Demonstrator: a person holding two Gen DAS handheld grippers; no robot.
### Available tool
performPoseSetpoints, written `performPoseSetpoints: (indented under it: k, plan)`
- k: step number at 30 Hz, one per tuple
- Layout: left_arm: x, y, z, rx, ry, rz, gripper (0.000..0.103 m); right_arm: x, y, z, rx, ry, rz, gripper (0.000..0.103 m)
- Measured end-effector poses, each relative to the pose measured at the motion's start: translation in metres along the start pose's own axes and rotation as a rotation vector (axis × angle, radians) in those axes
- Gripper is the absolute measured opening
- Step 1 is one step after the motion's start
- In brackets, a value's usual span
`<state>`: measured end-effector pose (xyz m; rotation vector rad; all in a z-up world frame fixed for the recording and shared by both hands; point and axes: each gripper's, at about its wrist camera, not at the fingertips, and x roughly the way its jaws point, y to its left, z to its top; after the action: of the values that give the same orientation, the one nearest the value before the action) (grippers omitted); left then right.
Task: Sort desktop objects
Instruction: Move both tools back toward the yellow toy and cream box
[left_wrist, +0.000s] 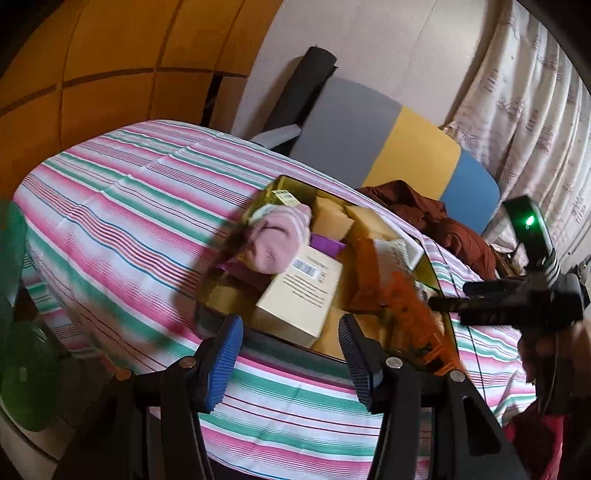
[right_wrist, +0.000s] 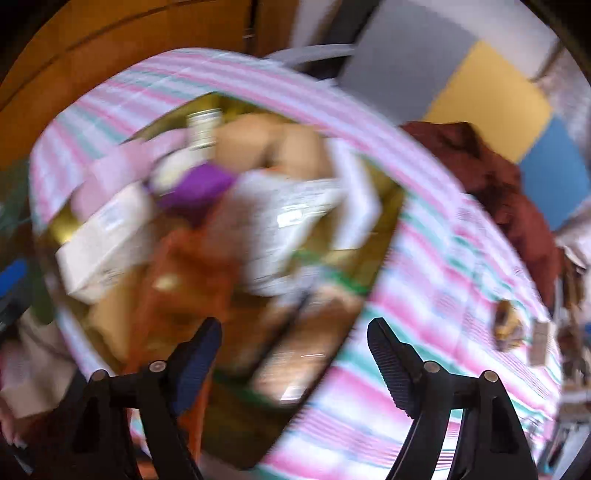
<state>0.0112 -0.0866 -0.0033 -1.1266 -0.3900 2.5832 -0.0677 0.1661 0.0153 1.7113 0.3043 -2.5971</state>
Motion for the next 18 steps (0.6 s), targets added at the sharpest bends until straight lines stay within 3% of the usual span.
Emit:
performPoseSetpoints:
  k: [2,6,11,16,18]
  plan:
    - [0.000,-0.006,-0.001,0.020,0.000,-0.003,0.054,-0.009,-0.015,-0.003,0.053,-0.018,0.094,0.081]
    - [0.003,-0.016,-0.005,0.034,0.015,-0.015,0.054,-0.025,-0.030,-0.020,0.108,-0.050,0.166,0.082]
    - [0.002,-0.025,-0.007,0.039,0.009,-0.016,0.054,-0.032,-0.020,-0.052,0.087,0.003,0.311,0.083]
    - [0.002,-0.030,-0.006,0.044,0.014,-0.019,0.054,-0.034,-0.025,-0.074,0.101,0.010,0.291,0.083]
    - [0.004,-0.032,-0.006,0.043,0.017,-0.021,0.054,-0.032,-0.031,-0.075,0.126,0.003,0.321,0.083]
